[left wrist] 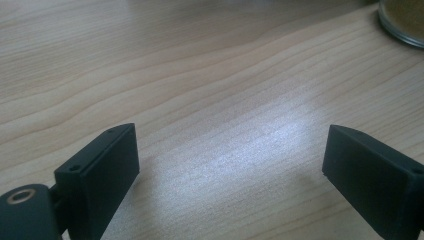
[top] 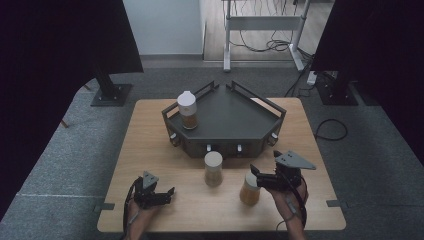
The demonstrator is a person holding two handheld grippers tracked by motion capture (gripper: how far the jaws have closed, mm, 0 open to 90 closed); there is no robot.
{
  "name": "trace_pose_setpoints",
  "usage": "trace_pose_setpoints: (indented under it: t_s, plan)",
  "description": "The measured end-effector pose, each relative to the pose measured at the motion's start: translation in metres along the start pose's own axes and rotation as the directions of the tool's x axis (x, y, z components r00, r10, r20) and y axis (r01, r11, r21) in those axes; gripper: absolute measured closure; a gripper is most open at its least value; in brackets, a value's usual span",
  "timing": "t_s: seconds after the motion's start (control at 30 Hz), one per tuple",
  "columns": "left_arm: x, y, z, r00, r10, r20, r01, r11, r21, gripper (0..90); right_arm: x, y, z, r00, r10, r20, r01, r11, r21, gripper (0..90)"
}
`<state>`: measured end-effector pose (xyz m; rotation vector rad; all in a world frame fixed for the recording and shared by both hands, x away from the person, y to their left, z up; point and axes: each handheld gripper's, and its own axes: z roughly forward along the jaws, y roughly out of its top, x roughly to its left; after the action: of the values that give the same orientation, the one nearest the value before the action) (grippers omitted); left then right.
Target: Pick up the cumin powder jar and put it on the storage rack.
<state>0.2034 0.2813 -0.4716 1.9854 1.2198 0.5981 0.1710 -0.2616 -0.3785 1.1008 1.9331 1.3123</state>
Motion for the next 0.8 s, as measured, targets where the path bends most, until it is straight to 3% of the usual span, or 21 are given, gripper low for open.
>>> trace_pose_setpoints:
  t_s: [0.37, 0.8]
  plan:
    - [-0.002, 0.006, 0.003, 1.0000, 0.004, -0.009, -0.004, 0.9993, 0.037, 7.6, 0.013, 0.006, 0.011, 0.9991, -0.019, -0.037, 0.018, 1.000, -0.003, 6.9]
    - [-0.003, 0.006, 0.003, 0.9999, 0.004, -0.010, -0.004, 0.9992, 0.040, 7.6, 0.026, 0.011, 0.025, 0.9967, -0.041, -0.070, 0.041, 0.999, 0.007, 6.9]
